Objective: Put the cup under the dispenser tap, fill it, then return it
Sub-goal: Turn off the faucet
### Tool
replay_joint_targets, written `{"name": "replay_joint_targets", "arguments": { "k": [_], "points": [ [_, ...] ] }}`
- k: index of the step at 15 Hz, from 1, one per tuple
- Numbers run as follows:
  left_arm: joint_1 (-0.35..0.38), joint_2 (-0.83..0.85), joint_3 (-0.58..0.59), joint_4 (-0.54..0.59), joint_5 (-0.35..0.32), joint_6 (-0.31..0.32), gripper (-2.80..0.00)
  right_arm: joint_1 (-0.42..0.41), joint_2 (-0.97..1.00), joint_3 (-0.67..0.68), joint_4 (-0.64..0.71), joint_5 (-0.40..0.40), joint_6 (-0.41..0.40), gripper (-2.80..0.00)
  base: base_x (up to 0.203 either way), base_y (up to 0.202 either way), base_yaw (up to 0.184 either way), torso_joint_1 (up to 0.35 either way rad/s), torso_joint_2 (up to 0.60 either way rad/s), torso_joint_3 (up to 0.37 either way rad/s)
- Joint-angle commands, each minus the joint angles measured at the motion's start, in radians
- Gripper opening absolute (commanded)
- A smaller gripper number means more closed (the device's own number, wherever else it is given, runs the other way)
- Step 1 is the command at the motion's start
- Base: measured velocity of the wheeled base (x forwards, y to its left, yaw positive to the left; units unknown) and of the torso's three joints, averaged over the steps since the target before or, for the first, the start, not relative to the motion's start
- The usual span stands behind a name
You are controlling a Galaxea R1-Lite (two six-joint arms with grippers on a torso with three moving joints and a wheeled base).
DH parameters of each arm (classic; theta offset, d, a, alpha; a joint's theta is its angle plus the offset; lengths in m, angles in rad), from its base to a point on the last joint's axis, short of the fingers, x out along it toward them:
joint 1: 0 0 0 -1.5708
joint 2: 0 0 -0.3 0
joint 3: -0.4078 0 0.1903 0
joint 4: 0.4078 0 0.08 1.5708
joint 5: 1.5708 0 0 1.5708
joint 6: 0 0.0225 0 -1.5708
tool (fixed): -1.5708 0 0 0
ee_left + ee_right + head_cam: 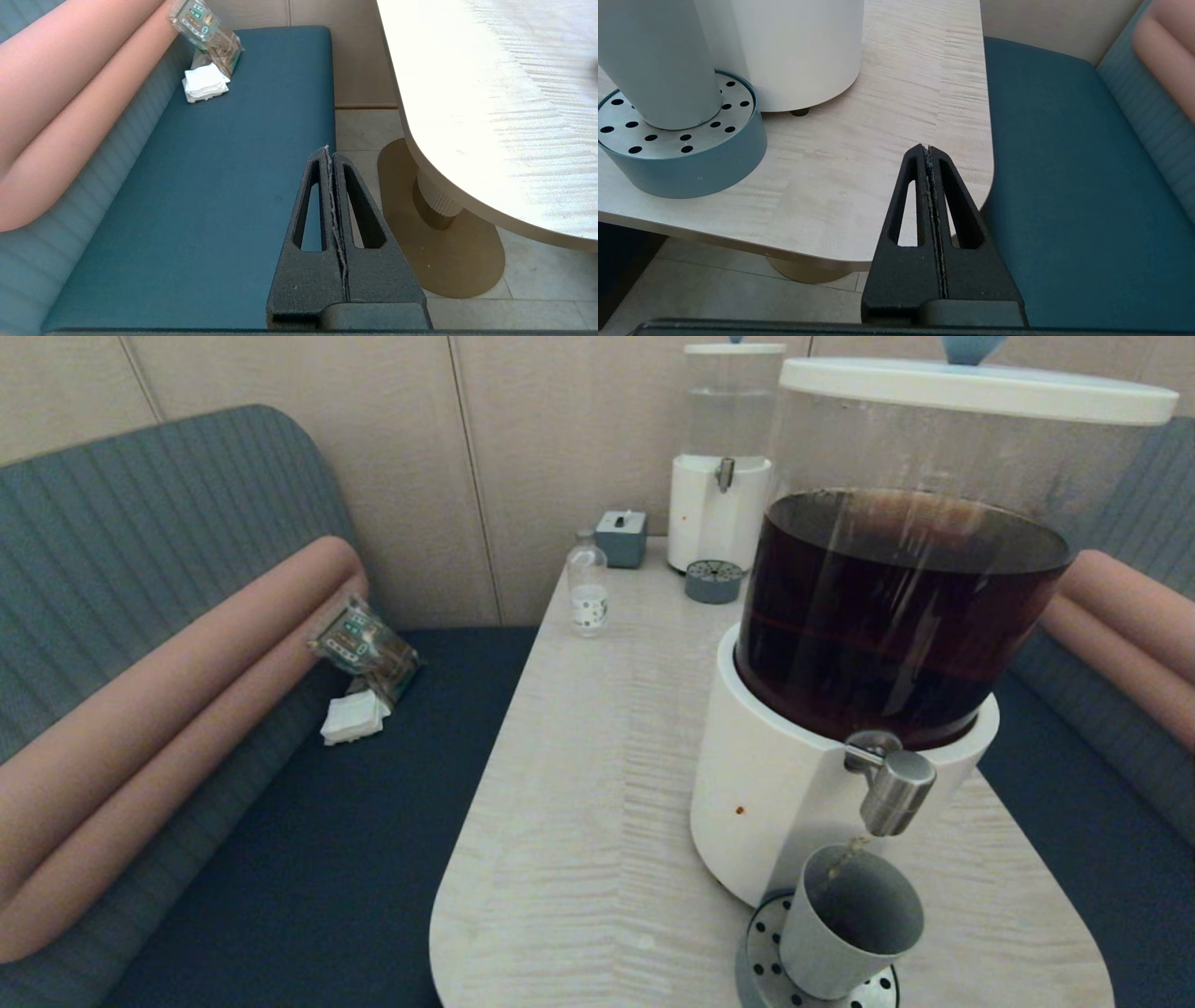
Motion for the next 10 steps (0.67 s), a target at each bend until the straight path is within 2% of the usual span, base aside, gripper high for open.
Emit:
{"name": "replay_joint_targets", "arguments": {
  "k": [1, 3, 8, 10],
  "points": [
    [0.000, 0.000, 0.000, -0.001, 0.000, 0.000, -2.80, 0.000, -0.003, 0.009, 0.000, 0.001, -0.001, -2.80, 0.000, 0.000, 0.000, 0.000, 0.00, 0.000],
    [0.000, 0.001, -0.008, 0.018, 0.002, 0.009, -2.80, 0.000, -0.003, 0.009, -0.002, 0.001, -0.001, -2.80, 0.000, 0.000, 0.000, 0.000, 0.00, 0.000],
    [0.000, 0.000, 0.000, 0.001, 0.002, -0.018, -2.80, 0.000, -0.003, 0.009, -0.002, 0.001, -0.001, -2.80, 0.000, 0.000, 0.000, 0.000, 0.00, 0.000],
    [0.000, 0.000, -0.030, -0.003, 0.004, -0.026, -2.80, 0.000, -0.003, 0.009, 0.000, 0.001, -0.001, -2.80, 0.000, 0.000, 0.000, 0.000, 0.00, 0.000]
  ]
}}
